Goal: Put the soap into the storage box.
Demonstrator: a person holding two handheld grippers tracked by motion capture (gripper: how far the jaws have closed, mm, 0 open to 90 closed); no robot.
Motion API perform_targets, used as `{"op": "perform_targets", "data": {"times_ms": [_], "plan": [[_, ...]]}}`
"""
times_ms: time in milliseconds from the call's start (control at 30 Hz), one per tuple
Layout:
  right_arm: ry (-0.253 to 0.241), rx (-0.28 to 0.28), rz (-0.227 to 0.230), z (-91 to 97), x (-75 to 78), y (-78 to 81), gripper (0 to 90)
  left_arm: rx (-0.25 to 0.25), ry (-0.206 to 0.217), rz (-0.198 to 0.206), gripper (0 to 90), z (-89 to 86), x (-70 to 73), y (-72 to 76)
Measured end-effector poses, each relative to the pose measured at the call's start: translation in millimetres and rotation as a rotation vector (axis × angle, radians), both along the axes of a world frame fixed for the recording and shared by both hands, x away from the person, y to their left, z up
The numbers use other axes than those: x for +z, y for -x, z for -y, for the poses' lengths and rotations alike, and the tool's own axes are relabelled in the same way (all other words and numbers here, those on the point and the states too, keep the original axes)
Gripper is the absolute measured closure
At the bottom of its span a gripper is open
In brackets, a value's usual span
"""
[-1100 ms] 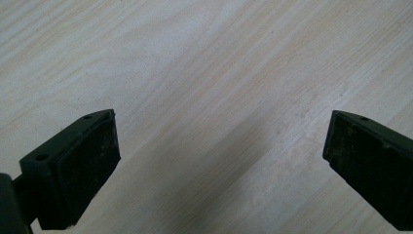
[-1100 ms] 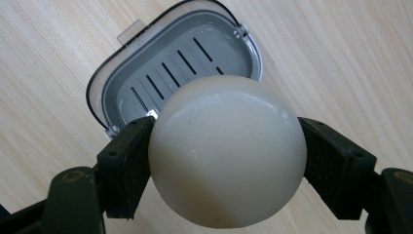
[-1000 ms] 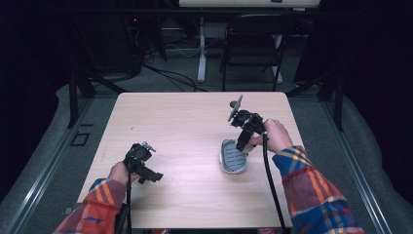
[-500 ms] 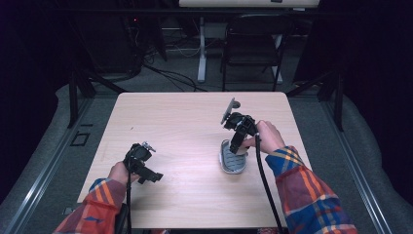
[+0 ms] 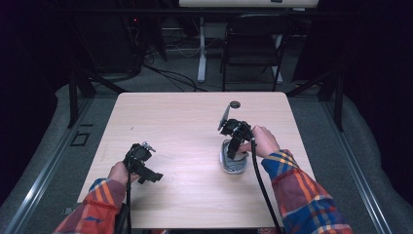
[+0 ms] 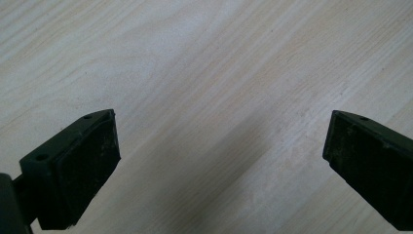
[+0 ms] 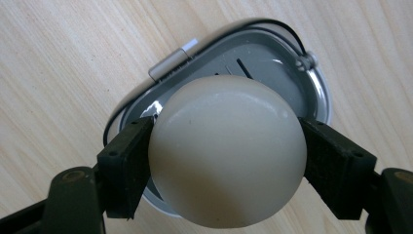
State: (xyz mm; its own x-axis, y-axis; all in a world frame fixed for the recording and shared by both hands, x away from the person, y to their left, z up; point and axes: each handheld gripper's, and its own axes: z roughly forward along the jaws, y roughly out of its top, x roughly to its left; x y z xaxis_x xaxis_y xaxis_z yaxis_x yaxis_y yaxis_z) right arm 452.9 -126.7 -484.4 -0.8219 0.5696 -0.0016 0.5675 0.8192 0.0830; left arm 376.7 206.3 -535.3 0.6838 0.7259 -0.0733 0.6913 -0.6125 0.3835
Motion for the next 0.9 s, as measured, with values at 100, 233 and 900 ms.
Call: {"op": "perform_targets", "data": {"times_ms": [100,233,900], "plan": [[0.004,0.004,-0.006,-1.4,-3.3,-0.3,24.2,0.001,-0.001,0.001,0.0,0.0,0.1,0.2],[0.014,0.001,-0.010,-1.6,-8.1,0.5,24.2,0.001,-0.001,0.002,0.0,0.0,-0.1,0.3],[-0.009,0.002,0.005,7.4,-19.4,4.7,24.0,-0.004,-0.008,-0.007,0.0,1.9,-1.3,-0.1]]}}
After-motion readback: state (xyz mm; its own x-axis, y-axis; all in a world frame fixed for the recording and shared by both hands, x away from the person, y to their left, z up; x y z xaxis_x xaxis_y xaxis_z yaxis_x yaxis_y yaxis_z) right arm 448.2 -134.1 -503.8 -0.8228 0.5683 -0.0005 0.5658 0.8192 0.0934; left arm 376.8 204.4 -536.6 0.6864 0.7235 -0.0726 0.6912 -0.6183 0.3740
